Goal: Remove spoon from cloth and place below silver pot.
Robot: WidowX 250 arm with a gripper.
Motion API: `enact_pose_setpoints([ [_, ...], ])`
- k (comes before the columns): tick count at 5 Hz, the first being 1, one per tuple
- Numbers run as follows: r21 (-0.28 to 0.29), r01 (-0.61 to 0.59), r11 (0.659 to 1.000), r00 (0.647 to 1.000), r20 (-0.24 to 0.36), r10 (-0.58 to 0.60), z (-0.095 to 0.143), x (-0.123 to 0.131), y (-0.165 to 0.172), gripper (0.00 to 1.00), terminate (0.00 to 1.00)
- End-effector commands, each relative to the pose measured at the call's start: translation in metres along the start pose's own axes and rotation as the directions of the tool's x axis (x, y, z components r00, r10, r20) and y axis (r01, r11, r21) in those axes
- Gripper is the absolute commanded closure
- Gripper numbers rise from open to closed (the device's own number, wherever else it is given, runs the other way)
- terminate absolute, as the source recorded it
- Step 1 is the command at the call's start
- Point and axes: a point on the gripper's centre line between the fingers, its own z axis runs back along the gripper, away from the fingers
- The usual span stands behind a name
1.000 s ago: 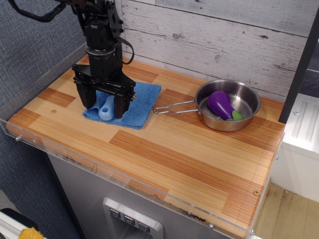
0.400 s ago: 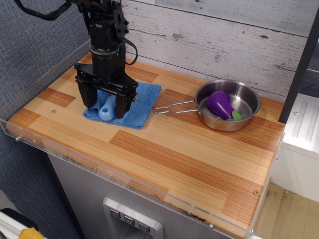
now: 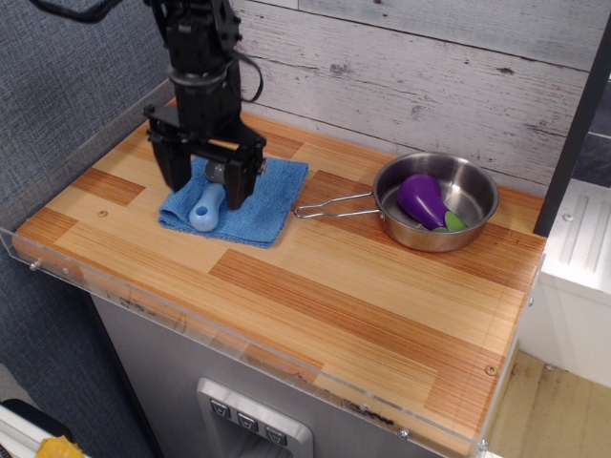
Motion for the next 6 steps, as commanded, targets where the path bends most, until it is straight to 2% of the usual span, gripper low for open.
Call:
enact_pose_setpoints([
  [1, 0.011, 0.005, 1.0, 1.0, 0.018, -0.005, 0.0006, 0.0107, -0.0019, 0.0, 0.0],
  [3, 0.019, 0.009, 1.0, 1.0, -0.004, -0.009, -0.008, 0.0078, -0.0022, 0.0, 0.0],
  [4, 0.019, 0.001, 1.0, 1.0, -0.003, 0.0, -0.0092, 0.0061, -0.0014, 1.0, 0.0],
  [6, 0.021, 0.007, 1.0, 1.0, -0.009, -0.007, -0.0076, 0.004, -0.0037, 1.0, 0.0],
])
